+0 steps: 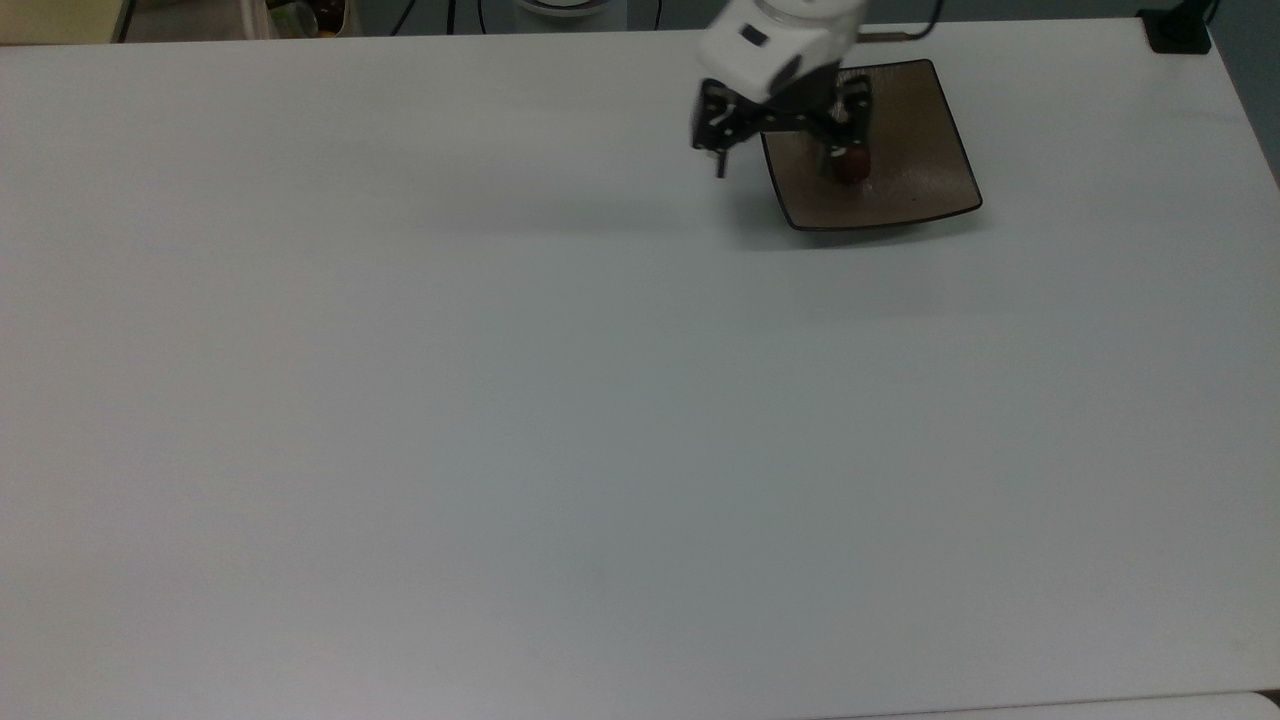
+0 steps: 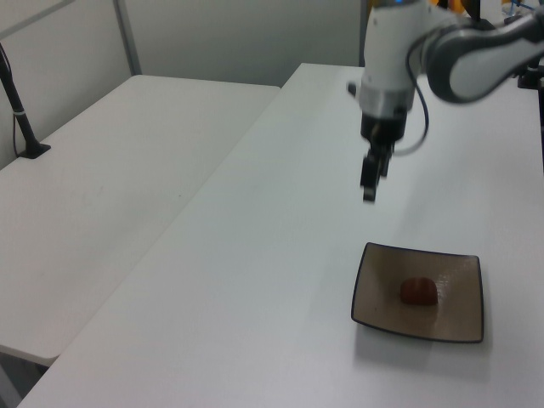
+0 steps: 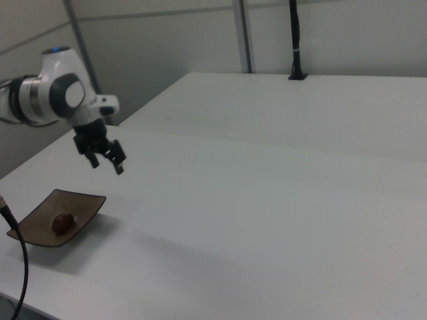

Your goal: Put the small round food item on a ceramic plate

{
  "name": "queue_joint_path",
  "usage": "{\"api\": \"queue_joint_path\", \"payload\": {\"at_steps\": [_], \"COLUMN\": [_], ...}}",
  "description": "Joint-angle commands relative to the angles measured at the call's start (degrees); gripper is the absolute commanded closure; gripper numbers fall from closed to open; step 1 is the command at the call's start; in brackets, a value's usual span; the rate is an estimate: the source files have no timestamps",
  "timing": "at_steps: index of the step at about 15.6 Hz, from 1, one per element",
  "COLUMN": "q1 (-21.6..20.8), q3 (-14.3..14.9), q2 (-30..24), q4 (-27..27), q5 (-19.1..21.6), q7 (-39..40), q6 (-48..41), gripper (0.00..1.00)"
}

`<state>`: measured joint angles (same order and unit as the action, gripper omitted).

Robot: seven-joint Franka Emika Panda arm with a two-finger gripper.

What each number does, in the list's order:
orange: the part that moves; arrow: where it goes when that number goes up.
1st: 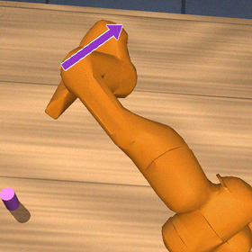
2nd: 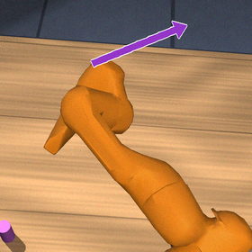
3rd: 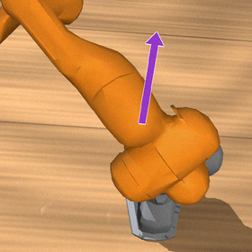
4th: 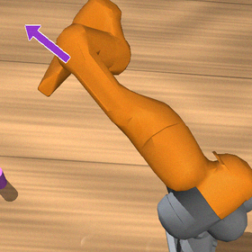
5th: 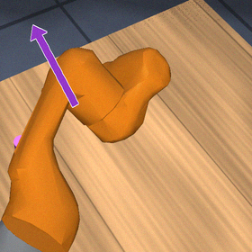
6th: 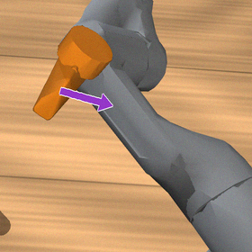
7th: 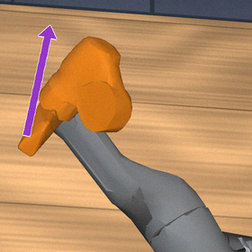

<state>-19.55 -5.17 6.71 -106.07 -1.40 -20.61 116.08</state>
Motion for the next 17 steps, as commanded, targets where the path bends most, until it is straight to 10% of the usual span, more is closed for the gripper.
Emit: {"api": "queue_joint_path", "payload": {"at_steps": [1, 17], "q1": [1.18, 11.11], "q3": [4.63, 8.07], "q2": [-3.89, -7.95], "q4": [3.59, 9.38], "q5": [0.17, 4.82], "q7": [6.36, 24.47], "q6": [-7.17, -17.73], "gripper": [0.0, 0.0]}}
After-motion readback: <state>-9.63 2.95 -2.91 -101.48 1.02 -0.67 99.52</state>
